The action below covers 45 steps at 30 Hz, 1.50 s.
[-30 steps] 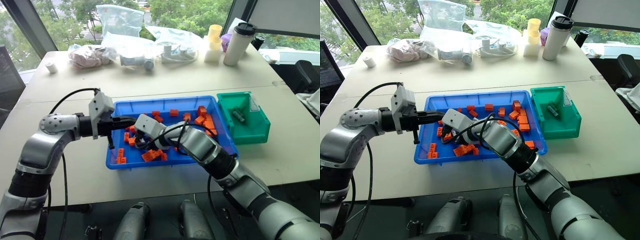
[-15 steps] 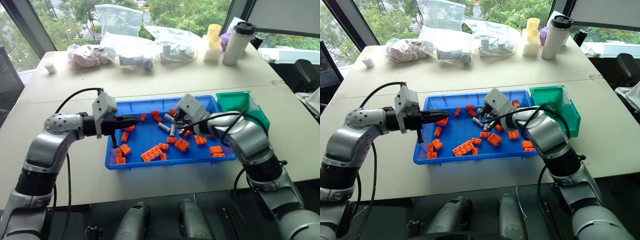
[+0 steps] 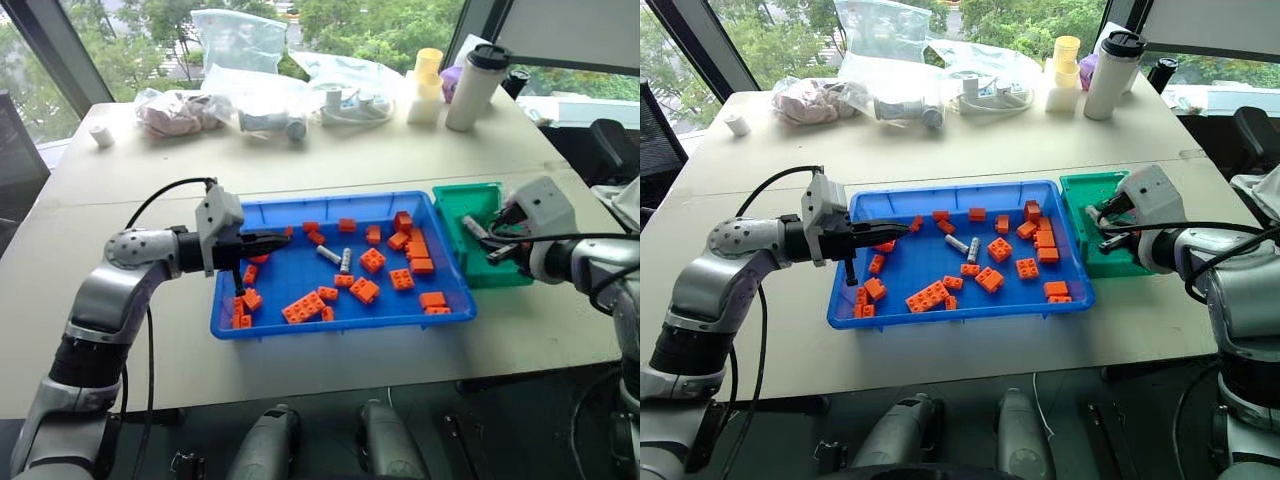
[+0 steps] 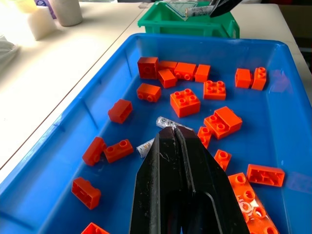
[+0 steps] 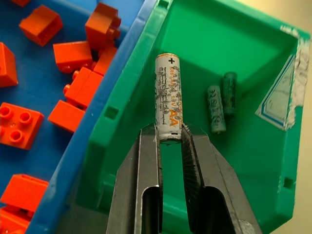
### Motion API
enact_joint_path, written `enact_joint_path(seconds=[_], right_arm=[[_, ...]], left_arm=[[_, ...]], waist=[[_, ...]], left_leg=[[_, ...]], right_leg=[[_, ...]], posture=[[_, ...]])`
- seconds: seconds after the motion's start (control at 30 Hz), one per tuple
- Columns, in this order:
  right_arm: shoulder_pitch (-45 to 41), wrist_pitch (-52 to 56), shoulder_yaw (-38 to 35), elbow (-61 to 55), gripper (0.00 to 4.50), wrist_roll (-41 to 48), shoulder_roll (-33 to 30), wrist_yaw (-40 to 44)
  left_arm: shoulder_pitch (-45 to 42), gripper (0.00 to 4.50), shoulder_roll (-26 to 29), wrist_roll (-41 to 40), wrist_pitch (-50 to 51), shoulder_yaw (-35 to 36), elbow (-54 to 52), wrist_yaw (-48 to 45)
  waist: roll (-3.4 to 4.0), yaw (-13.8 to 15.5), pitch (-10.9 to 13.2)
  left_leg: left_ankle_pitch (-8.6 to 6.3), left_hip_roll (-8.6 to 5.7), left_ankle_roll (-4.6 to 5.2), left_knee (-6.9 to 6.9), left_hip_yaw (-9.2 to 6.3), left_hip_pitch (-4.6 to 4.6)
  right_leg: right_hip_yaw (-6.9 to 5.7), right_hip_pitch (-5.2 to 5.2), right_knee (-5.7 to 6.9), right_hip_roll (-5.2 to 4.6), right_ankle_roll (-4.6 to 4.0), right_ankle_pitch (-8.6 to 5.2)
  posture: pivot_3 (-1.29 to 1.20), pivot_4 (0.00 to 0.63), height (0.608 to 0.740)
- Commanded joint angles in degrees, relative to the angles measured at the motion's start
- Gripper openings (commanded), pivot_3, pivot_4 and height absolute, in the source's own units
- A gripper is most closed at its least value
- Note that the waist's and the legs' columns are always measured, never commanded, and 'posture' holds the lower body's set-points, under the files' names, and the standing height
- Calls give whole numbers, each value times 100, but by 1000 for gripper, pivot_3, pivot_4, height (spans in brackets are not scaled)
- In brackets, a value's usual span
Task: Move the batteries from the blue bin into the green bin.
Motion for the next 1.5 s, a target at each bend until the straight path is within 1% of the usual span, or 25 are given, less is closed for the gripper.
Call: enact_joint_path(seconds=[0.03,0.1,0.13,0.17,0.23,0.33,0.37,0.4,0.5,0.63,0.67,0.8,0.87,0.93,1.07,1.23,1.33,1.4,1.5], right_arm=[[57,-318,-207,95,4,81,-109,-13],[74,-424,-198,248,4,112,-114,-25],[53,-495,-175,334,1033,118,-136,-20],[20,-582,-134,399,1374,108,-174,-17],[-114,-709,-65,491,2352,108,-262,3],[-524,-837,65,513,3944,211,-372,80],[-667,-808,98,482,4371,310,-342,134],[-854,-762,160,398,4447,457,-250,204],[-1288,-585,446,194,4447,873,92,335],[-1664,-349,1406,108,4447,1190,1169,162],[-1664,-463,1730,164,4447,1121,1341,121],[-1691,-893,2538,699,4447,772,1851,-125],[-1714,-1145,2817,930,4447,641,1982,-148],[-1817,-1485,3125,1477,4447,411,2260,-228],[-2030,-2189,3554,2521,4447,-59,2619,-235],[-2188,-2593,3710,3246,4447,-383,2848,-166],[-2219,-2650,3788,3323,3626,-538,2801,-48],[-2224,-2566,3771,3192,2630,-587,2722,28],[-2218,-2333,3690,2817,981,-648,2497,99]], left_arm=[[24,0,-33,-4,-80,20,-131,20],[55,0,-65,-3,-63,37,-164,50],[83,0,-72,-1,-57,51,-192,75],[119,0,-74,-6,-49,78,-226,102],[183,0,-66,-23,-30,118,-292,146],[261,0,-41,-53,0,153,-383,189],[268,0,-42,-54,9,153,-402,202],[272,0,-49,-57,19,160,-424,219],[262,0,-72,-71,51,177,-465,280],[220,0,-98,-69,73,174,-504,328],[207,0,-96,-76,81,189,-509,334],[222,0,-73,-98,120,227,-583,361],[245,0,-51,-104,130,255,-617,377],[280,0,-29,-100,129,288,-637,392],[354,0,-34,-105,167,306,-747,469],[369,0,-52,-101,175,288,-768,528],[311,0,-57,-120,212,272,-773,561],[237,0,-64,-104,158,246,-666,519],[48,0,-98,-81,99,195,-499,460]], waist=[[0,11,0],[0,21,0],[0,24,0],[0,26,0],[0,36,0],[0,29,1],[0,20,1],[0,4,1],[0,3,1],[-2,11,0],[-2,10,0],[-4,41,-1],[-4,38,-1],[-3,21,-1],[-3,-20,-1],[-4,0,-1],[-5,5,-2],[-5,0,-2],[-5,9,-2]], left_leg=[[0,0,0,0,0,0],[0,-2,0,1,1,0],[0,-2,0,2,1,0],[0,-2,0,2,0,0],[0,-2,0,2,0,0],[0,-4,0,3,2,-1],[0,-3,0,3,1,-1],[0,-2,0,2,1,0],[0,5,0,0,-2,0],[0,3,-1,2,-2,0],[0,3,-1,3,-4,0],[2,-5,-3,9,-9,-7],[2,-11,-3,16,-9,-7],[2,-11,-3,17,-9,-7],[6,-6,-11,11,-8,-5],[15,-7,-26,10,-7,-5],[14,-7,-24,12,-7,-4],[13,-7,-23,12,-8,-4],[13,-7,-23,12,-8,-4]], right_leg=[[0,0,0,0,0,0],[0,1,-1,1,0,0],[0,2,-1,1,0,0],[-1,2,-1,1,0,0],[-1,3,-2,1,0,0],[-1,3,-2,1,0,0],[-1,3,-2,1,0,0],[-1,2,-2,1,0,0],[-1,1,-2,4,0,0],[-1,3,-2,2,0,0],[-1,3,-2,1,0,0],[-7,0,-2,-2,0,0],[-6,3,-2,-2,0,0],[-6,2,-1,-1,0,0],[-4,-5,6,6,0,0],[-2,-6,6,8,0,0],[-2,-4,6,8,0,0],[-3,-4,6,9,0,0],[-3,-5,6,9,0,0]], posture=[[0,150,740],[0,150,740],[0,150,740],[0,150,740],[0,150,740],[0,150,740],[0,150,740],[0,150,740],[0,150,740],[0,150,740],[0,150,740],[0,150,740],[0,150,740],[0,150,740],[0,150,740],[0,150,740],[0,150,740],[0,150,740],[0,150,740]])
